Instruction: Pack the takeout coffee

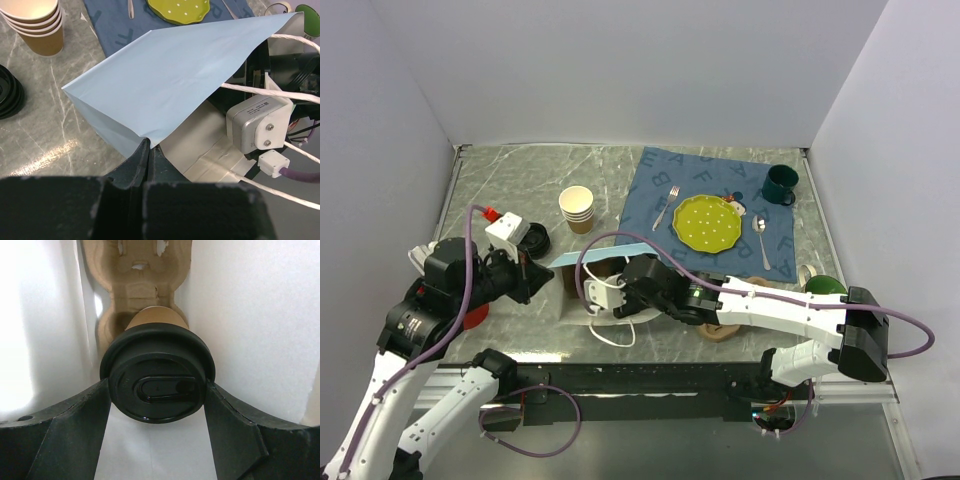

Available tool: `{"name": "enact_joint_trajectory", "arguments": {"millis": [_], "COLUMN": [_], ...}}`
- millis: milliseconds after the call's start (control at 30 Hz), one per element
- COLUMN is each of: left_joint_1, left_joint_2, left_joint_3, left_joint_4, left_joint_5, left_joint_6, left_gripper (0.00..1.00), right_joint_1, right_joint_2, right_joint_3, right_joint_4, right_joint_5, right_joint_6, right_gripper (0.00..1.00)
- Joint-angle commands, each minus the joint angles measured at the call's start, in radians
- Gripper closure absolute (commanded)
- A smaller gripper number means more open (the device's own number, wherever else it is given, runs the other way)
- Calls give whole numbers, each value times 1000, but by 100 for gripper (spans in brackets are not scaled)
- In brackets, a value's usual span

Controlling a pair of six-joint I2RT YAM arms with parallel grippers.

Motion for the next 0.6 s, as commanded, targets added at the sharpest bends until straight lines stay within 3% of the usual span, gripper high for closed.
{"name": "enact_joint_trajectory", "arguments": {"millis": [0,567], "left_joint_1": [2,2], "left_joint_2": [-4,28], "left_joint_3": [-10,10], "left_joint_4": [66,63], "left_joint_5": [0,20], "left_joint_6": [9,43], "left_gripper": [99,99], "right_joint_1": [-11,-19], "right_joint_2": [-13,30], "right_joint_3": [-33,-5], "right_joint_4": [25,-42], "right_joint_5": [40,-84], "right_joint_6": [-12,8], "right_gripper": [56,56]}}
